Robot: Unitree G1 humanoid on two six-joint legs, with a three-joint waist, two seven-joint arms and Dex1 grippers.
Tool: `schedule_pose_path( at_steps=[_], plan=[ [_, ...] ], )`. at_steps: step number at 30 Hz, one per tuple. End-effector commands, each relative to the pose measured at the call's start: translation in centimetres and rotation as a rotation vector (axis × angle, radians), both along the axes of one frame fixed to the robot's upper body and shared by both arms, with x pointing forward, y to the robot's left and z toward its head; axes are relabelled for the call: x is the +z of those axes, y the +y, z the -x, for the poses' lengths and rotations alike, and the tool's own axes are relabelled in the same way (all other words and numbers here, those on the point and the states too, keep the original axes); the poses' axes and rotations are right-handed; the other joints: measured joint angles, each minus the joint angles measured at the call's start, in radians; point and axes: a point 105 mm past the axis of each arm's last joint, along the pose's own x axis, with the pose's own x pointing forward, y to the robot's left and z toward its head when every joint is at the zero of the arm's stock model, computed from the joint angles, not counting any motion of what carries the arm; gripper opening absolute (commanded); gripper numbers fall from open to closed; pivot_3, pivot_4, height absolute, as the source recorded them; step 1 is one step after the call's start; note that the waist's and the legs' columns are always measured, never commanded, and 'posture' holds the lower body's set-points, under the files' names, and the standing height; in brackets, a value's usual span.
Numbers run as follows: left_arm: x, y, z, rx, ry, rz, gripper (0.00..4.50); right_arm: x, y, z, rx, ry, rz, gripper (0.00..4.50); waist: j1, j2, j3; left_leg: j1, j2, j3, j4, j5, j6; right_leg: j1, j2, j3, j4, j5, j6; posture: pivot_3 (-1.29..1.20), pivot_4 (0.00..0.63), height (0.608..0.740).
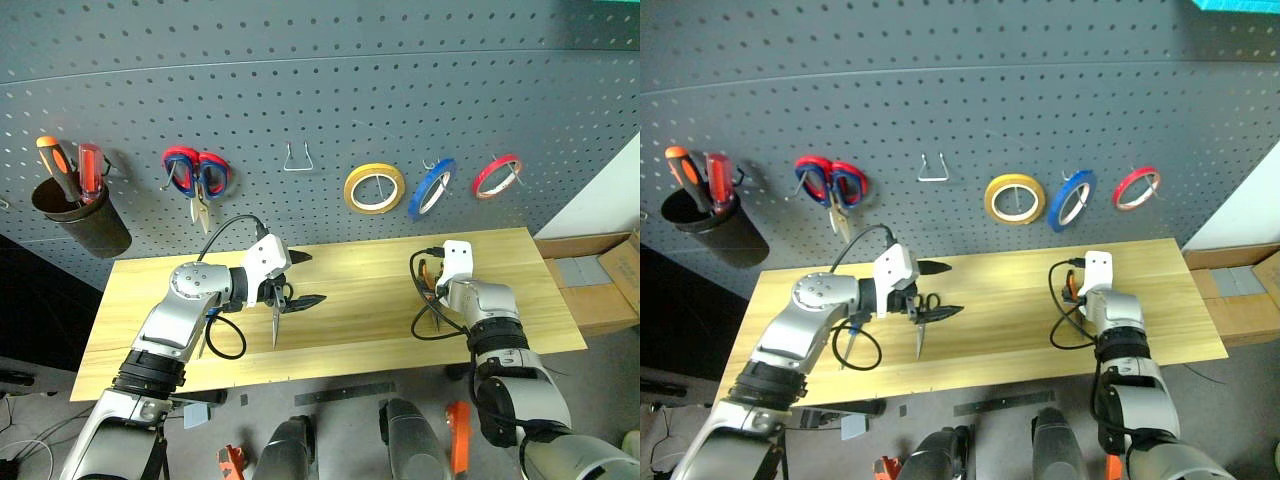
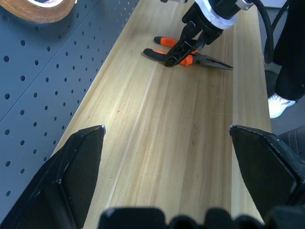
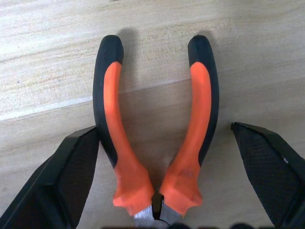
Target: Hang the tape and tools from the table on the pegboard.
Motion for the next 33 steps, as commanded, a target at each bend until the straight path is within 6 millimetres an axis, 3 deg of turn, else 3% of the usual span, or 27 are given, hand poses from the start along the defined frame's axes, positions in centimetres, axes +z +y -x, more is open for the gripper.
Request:
schedule_pose_path(
  at_steps=[1, 7, 12, 16, 18, 23, 26, 33],
  plan=[
    [0.7, -0.2, 0.0, -0.012, -0.034, 0.008, 4.5, -2.1, 0.4, 1.3, 0.005, 0.075, -0.014, 4.13, 0.0, 0.0, 0.0, 0.0, 0.0, 0.0, 0.0, 0.0, 0.0, 0.0, 0.0, 0.0, 0.0, 0.0, 0.0, -0.14, 0.261, 0.74],
    [0.8, -0.1, 0.1, -0.005, -0.025, 0.024, 4.5, -2.0, 0.8, 1.3, 0.014, 0.07, -0.036, 2.53, 0.0, 0.0, 0.0, 0.001, 0.0, 0.0, 0.0, 0.0, 0.0, 0.001, 0.0, 0.0, 0.001, 0.0, 0.0, -0.14, 0.258, 0.74],
    [1.3, 0.5, 0.0, 0.061, -0.029, 0.101, 4.5, -0.3, 1.8, 1.1, 0.075, 0.001, -0.012, 2.53, -0.001, 0.0, 0.0, 0.001, 0.0, 0.0, 0.0, 0.0, 0.0, 0.0, 0.0, 0.001, 0.0, 0.0, 0.0, -0.15, 0.258, 0.74],
    [1.6, 1.8, 0.5, 0.148, -0.004, 0.176, 4.5, 3.1, 3.1, 1.6, 0.198, -0.188, 0.077, 2.53, -0.001, 0.0, 0.0, 0.0, 0.001, 0.001, -0.001, 0.0, 0.0, -0.002, 0.0, 0.001, 0.0, 0.0, 0.0, -0.15, 0.257, 0.74],
    [1.3, 2.6, 1.1, 0.174, 0.007, 0.17, 4.5, 3.6, 3.7, 3.0, 0.229, -0.214, 0.084, 2.53, -0.002, 0.0, 0.0, -0.003, 0.001, 0.002, -0.001, 0.0, 0.0, -0.006, 0.0, 0.002, 0.001, 0.0, 0.0, -0.15, 0.257, 0.74],
    [0.9, 5.3, 2.6, 0.271, 0.049, 0.214, 4.5, 5.6, 7.4, 7.4, 0.367, -0.343, 0.048, 2.53, -0.001, 0.0, 0.0, -0.006, 0.002, 0.003, -0.001, -0.001, 0.001, -0.012, 0.0, 0.004, 0.007, 0.0, 0.0, -0.14, 0.263, 0.74],
    [1.4, 6.2, 3.1, 0.31, 0.032, 0.262, 4.5, 7.5, 9.3, 8.9, 0.449, -0.427, 0.064, 2.53, 0.0, -0.001, 0.0, -0.005, 0.006, 0.003, 0.0, -0.001, 0.001, -0.012, 0.001, 0.005, 0.008, 0.0, 0.0, -0.13, 0.263, 0.74],
    [2.9, 7.4, 4.0, 0.354, 0.033, 0.402, 4.5, 17.3, 13.6, 10.2, 0.642, -0.902, 0.235, 2.52, 0.009, -0.002, 0.001, -0.004, 0.013, 0.006, 0.001, -0.001, 0.001, -0.011, 0.004, 0.003, 0.01, 0.0, -0.001, -0.11, 0.26, 0.74]
  ],
)
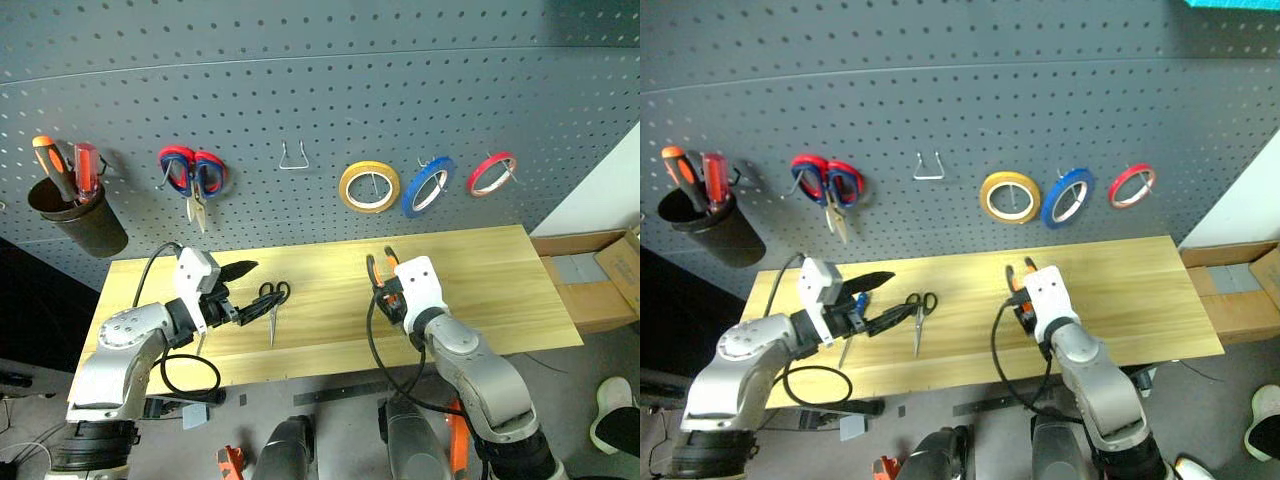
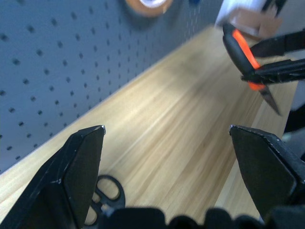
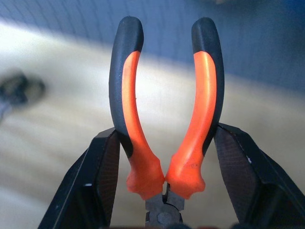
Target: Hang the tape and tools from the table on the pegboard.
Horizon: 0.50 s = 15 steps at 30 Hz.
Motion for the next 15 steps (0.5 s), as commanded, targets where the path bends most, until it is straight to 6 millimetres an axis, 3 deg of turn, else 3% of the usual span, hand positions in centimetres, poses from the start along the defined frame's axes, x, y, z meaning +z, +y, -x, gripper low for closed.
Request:
schedule_pose_path(
  at_steps=[1, 8, 15],
  plan=[
    [2.2, 0.4, 0.3, 0.027, -0.063, 0.069, 4.5, 6.6, 2.0, 1.0, 0.086, -0.291, -0.04, 2.52, 0.001, 0.0, 0.0, 0.0, 0.0, 0.0, 0.0, 0.0, 0.0, 0.0, 0.0, 0.0, 0.0, 0.0, 0.0, -0.11, 0.26, 0.74],
    [4.6, 1.4, -0.1, 0.116, -0.108, 0.172, 4.5, 12.3, 3.9, -1.6, 0.139, -0.461, -0.114, 2.52, 0.021, -0.002, 0.0, 0.0, 0.001, 0.0, 0.0, 0.001, -0.002, 0.0, 0.002, 0.0, -0.002, 0.001, -0.002, -0.07, 0.239, 0.74],
    [5.6, 1.8, 1.5, 0.107, -0.172, 0.144, 4.5, 17.9, 7.4, -2.6, 0.239, -0.599, -0.226, 2.52, 0.026, -0.002, 0.0, 0.0, 0.001, 0.0, -0.002, 0.002, -0.006, -0.002, 0.002, 0.0, -0.002, 0.001, -0.003, -0.02, 0.212, 0.74]
  ],
)
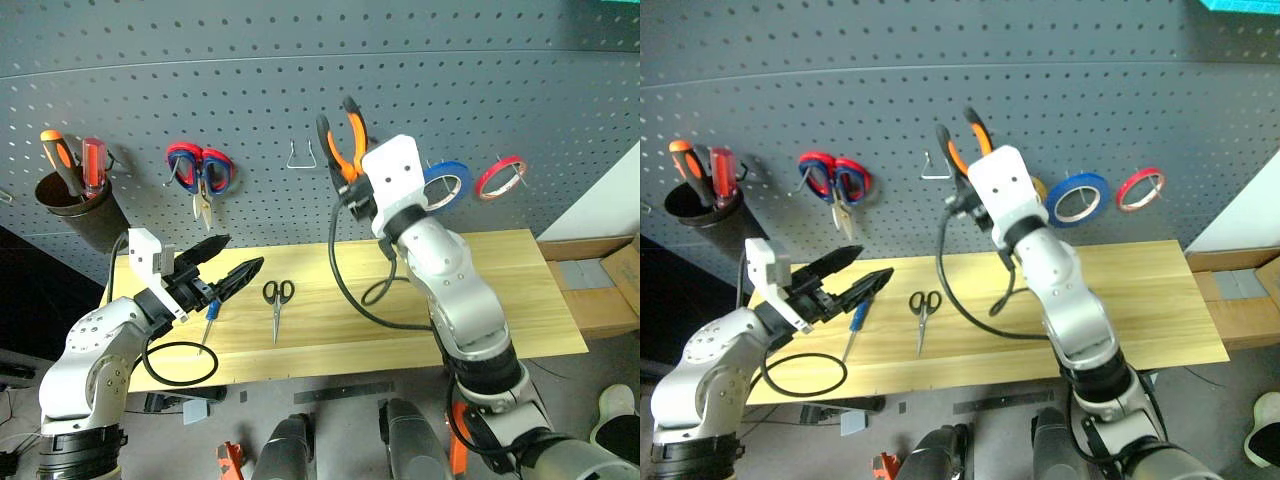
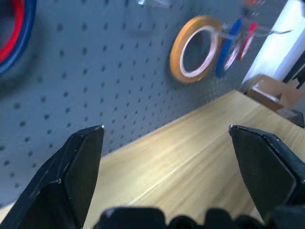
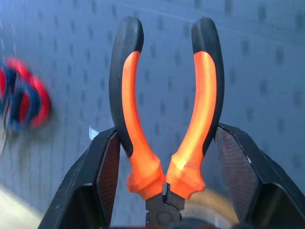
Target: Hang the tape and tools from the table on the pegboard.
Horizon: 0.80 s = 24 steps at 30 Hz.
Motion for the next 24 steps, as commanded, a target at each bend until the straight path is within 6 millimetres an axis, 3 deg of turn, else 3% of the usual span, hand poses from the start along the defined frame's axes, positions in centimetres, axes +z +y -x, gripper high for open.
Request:
schedule_pose_path(
  at_steps=[1, 4, 11, 24],
  plan=[
    [1.4, 0.3, 1.1, -0.003, -0.071, -0.031, 4.5, 4.3, 1.9, 1.0, 0.095, -0.129, -0.087, 2.52, 0.0, 0.0, 0.0, 0.0, 0.0, 0.0, 0.0, 0.0, 0.0, -0.001, 0.0, 0.0, 0.0, 0.0, 0.0, -0.01, 0.208, 0.74],
    [1.4, 0.5, 1.1, 0.021, -0.084, -0.042, 4.5, 6.0, 3.9, 1.1, 0.171, -0.146, -0.13, 2.52, 0.009, -0.001, -0.001, 0.0, 0.0, 0.0, 0.0, 0.0, -0.001, -0.001, 0.0, 0.0, 0.0, 0.0, 0.0, 0.02, 0.19, 0.74],
    [1.7, -0.1, 0.9, 0.034, -0.122, -0.044, 4.5, 7.7, 7.1, 0.9, 0.274, -0.183, -0.158, 2.52, 0.033, -0.009, -0.009, 0.0, -0.001, 0.0, 0.0, 0.0, -0.002, -0.002, 0.0, 0.0, 0.0, 0.001, -0.002, 0.07, 0.162, 0.74],
    [3.4, -1.1, 0.2, 0.025, -0.192, -0.026, 4.5, 6.4, 7.0, -2.4, 0.202, -0.277, -0.116, 2.52, 0.05, -0.013, -0.012, 0.0, 0.001, 0.001, 0.0, 0.001, -0.005, -0.002, 0.005, -0.001, 0.001, 0.003, -0.005, 0.1, 0.168, 0.74]
  ],
)
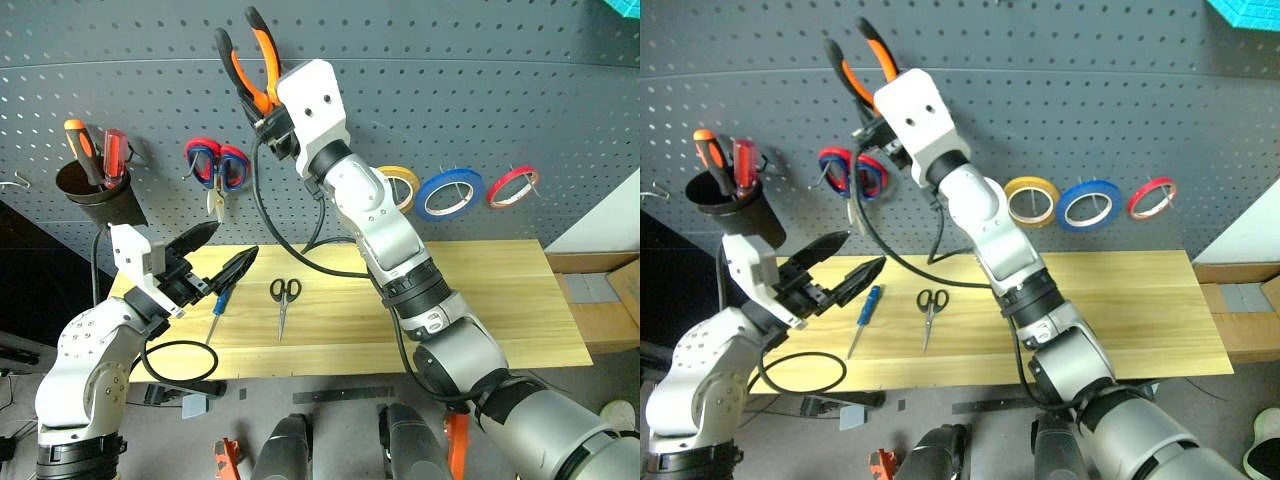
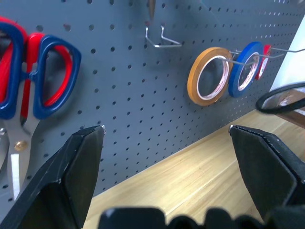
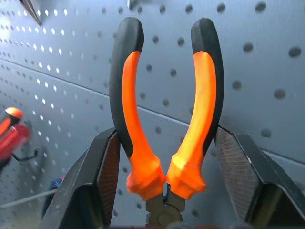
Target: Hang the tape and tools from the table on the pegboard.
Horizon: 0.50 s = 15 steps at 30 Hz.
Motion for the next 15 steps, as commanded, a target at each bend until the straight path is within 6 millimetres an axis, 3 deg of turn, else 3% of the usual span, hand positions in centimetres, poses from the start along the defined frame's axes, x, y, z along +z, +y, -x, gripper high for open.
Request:
schedule_pose_path(
  at_steps=[1, 15],
  plan=[
    [1.5, -0.6, 0.3, -0.022, -0.064, -0.007, 4.5, 2.1, -0.4, 0.7, -0.001, -0.096, -0.046, 2.52, 0.0, 0.0, 0.0, 0.0, 0.0, 0.0, 0.0, 0.0, 0.0, 0.0, 0.0, 0.0, 0.0, 0.0, 0.0, 0.1, 0.17, 0.74],
    [1.7, -0.9, -0.1, -0.04, -0.067, -0.028, 4.5, -0.9, -2.3, -1.5, -0.117, -0.073, -0.011, 2.52, 0.0, 0.0, 0.0, 0.0, 0.001, 0.0, 0.0, 0.0, -0.001, 0.0, 0.001, 0.0, 0.001, 0.0, 0.0, 0.1, 0.178, 0.74]
  ],
)
